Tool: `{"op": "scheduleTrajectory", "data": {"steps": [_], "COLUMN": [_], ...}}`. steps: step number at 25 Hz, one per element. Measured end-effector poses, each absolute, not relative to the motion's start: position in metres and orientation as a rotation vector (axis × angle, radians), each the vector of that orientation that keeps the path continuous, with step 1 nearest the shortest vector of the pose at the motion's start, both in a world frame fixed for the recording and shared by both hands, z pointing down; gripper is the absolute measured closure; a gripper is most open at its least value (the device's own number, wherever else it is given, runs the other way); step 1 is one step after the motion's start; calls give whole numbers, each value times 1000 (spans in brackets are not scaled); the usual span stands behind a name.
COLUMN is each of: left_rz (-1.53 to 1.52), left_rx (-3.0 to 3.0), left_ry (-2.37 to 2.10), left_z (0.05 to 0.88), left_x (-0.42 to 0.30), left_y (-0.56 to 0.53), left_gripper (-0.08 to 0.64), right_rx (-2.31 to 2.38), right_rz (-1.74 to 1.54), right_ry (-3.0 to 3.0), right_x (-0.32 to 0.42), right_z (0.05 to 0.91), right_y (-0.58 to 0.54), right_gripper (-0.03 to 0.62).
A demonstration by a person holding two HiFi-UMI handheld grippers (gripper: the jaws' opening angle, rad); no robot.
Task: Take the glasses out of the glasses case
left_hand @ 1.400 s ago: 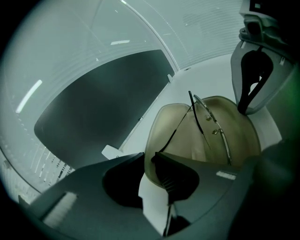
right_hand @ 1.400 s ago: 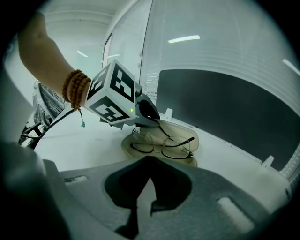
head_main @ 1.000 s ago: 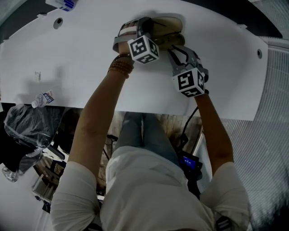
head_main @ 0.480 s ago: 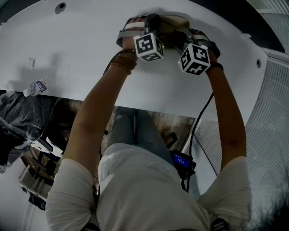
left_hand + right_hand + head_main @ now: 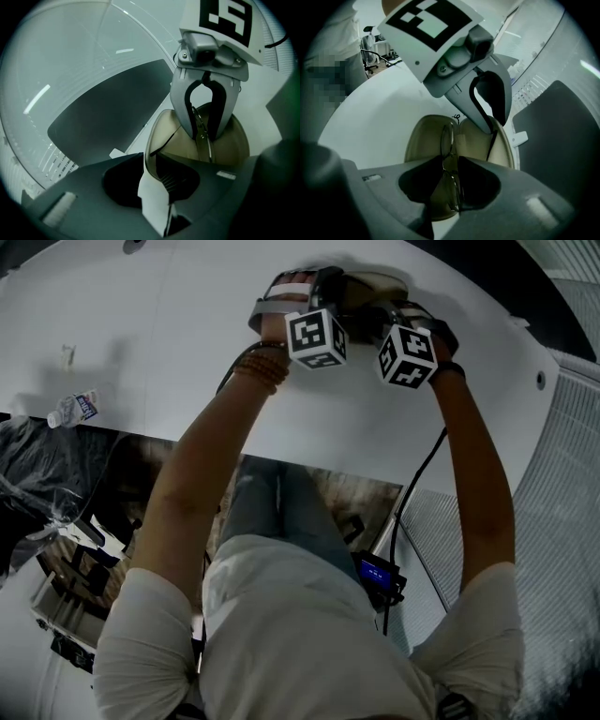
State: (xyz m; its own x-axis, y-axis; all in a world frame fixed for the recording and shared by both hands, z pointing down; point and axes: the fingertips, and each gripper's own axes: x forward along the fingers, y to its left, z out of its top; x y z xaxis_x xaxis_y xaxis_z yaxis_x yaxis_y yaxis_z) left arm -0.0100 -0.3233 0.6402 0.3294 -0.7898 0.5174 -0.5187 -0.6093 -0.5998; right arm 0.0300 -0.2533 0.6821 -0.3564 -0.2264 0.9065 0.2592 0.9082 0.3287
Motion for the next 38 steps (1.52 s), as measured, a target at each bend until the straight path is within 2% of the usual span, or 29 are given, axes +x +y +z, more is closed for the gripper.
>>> {"op": "scheduleTrajectory", "data": {"steps": [8,23,38], "left_rz": [-1095,-1091,-1135], "left_rx": [-2297,-2288,-2292], "left_ry": [1180,1210,1092], "left_z": [627,618,634], "left_x": [-15,-28,18], "left_y": [-300,-279,-266], "left_gripper": [451,451,451], "right_rx": [-26,74,285], "right_rz": [-525,-564,-514], "right_ry": [-1862,-1913,-1965], "right_x": [31,35,92], "right_z": [687,646,589], "right_y": [-242,-232,-218], "right_gripper": [534,538,538]}}
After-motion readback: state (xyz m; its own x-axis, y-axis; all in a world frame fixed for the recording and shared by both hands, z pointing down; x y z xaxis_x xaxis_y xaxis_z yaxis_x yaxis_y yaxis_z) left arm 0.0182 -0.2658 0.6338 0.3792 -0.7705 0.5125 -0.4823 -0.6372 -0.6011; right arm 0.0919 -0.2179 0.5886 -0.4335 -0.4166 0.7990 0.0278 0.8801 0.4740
